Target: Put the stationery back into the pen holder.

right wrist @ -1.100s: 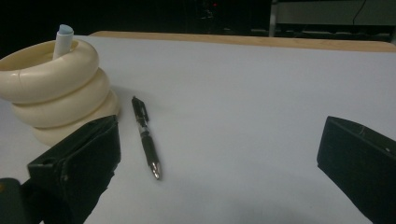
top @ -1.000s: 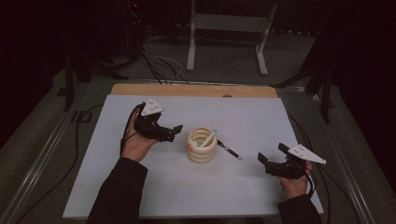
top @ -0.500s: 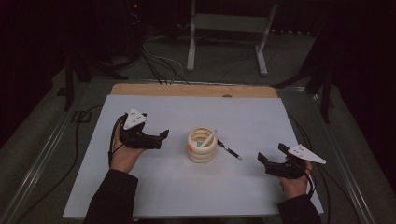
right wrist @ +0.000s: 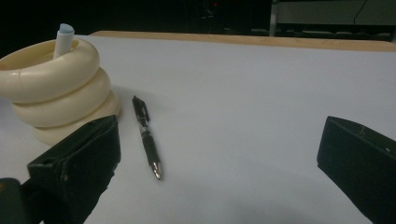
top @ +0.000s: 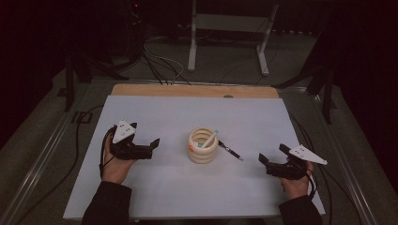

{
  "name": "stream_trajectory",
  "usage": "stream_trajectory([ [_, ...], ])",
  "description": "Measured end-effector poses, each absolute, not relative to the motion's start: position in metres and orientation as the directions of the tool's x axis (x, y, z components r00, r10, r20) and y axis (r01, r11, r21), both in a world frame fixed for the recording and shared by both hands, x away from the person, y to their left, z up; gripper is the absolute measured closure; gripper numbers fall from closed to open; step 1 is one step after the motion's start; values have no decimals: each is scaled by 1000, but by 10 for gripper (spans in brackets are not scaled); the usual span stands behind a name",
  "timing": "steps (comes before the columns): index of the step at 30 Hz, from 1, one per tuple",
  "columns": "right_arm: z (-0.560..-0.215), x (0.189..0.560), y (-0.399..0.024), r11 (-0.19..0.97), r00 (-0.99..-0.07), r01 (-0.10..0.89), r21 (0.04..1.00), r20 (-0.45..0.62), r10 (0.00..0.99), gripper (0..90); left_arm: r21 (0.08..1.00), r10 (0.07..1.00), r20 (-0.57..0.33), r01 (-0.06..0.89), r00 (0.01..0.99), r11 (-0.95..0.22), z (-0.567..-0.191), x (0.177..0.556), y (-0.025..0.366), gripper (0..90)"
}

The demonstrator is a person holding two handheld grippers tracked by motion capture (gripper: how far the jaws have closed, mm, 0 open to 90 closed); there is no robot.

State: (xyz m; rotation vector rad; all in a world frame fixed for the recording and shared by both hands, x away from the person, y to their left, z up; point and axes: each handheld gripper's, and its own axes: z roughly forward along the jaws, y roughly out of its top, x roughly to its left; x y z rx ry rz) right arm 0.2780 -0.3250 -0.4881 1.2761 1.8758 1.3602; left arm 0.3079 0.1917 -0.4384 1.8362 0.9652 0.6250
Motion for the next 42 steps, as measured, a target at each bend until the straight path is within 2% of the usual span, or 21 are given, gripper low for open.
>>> stream_trajectory([
  [16, -487, 278, -325, 61, -440, 394, 917, 130, 889, 0, 921, 862, -29, 348, 506, -174, -463, 280, 221, 1],
  [28, -486, 277, -325, 63, -440, 393, 918, 127, 889, 0, 929, 878, -23, 335, 479, -159, -468, 262, 234, 1],
  [39, -476, 280, -327, 43, -440, 397, 917, 149, 886, 0, 936, 893, -45, 331, 449, -119, -470, 259, 246, 1],
  [42, -468, 283, -325, 69, -460, 412, 908, 142, 876, 0, 937, 894, -46, 330, 446, -117, -471, 259, 246, 1],
])
